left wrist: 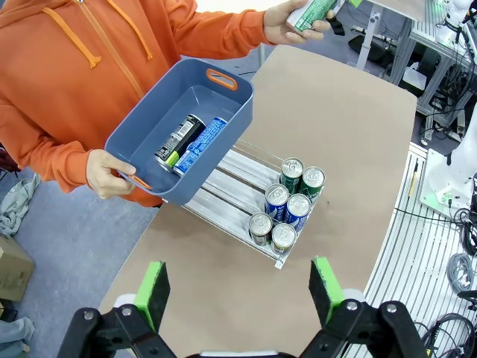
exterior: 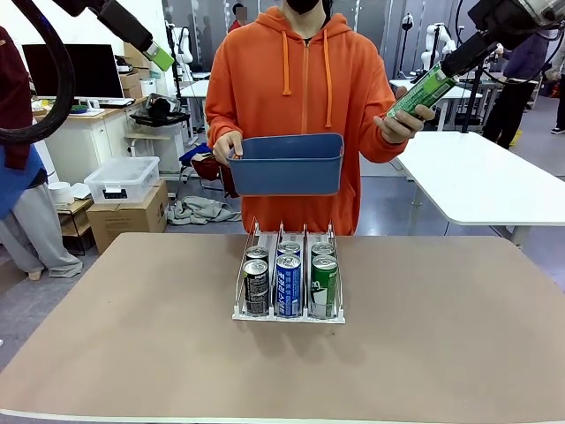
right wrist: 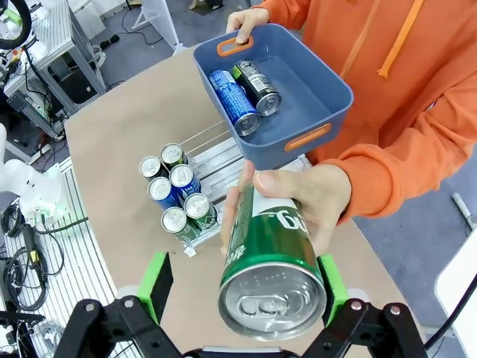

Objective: Fill the beverage cans into the dispenser.
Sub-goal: Pick up the Sprite handed by the human.

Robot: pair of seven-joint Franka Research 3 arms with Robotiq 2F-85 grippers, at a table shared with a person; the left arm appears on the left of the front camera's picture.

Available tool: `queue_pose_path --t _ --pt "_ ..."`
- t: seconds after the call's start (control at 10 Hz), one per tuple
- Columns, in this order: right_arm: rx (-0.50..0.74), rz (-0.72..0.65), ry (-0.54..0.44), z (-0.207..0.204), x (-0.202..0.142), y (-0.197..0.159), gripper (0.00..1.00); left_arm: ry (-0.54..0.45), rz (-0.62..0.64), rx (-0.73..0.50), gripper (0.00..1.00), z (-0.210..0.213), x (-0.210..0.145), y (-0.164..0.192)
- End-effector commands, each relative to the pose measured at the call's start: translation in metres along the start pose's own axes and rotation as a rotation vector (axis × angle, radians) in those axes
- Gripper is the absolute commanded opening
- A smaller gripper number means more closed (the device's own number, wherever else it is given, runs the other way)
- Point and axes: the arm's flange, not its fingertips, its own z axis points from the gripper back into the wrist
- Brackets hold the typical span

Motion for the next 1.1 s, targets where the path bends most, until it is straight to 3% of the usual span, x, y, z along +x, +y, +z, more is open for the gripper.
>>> queue_pose_path --t 0.0,0.5,0.6,0.7,0.8,0.9,1.0 --pt "0.017 0.014 -0.034 -0.007 0.003 -0.004 1.00 0.006 -0.005 -0.005 1.00 0.001 -0.001 -0.001" --pt "0.002 -0.003 -0.001 -0.001 -0.001 -0.002 1.00 0.006 -0.005 -0.005 1.00 0.001 -0.001 -0.001" --pt "0.012 0.020 -0.002 0.000 -0.004 -0.003 0.40 0.006 -0.005 -0.005 1.00 0.001 -0.001 -0.001" --pt "0.006 0.005 -0.019 0.003 -0.007 -0.004 0.40 0.006 -0.005 -0.005 1.00 0.001 -0.001 -0.001" --pt "0.007 -0.005 -0.023 0.006 -0.008 -0.005 0.00 0.006 -0.005 -0.005 1.00 0.001 -0.001 -0.001" --pt "0.009 -0.009 -0.019 0.006 -0.009 -0.006 0.35 0.006 -0.005 -0.005 1.00 0.001 -0.001 -0.001" --pt "0.011 -0.014 -0.019 0.007 -0.010 -0.005 0.00 0.006 -0.005 -0.005 1.00 0.001 -0.001 -0.001"
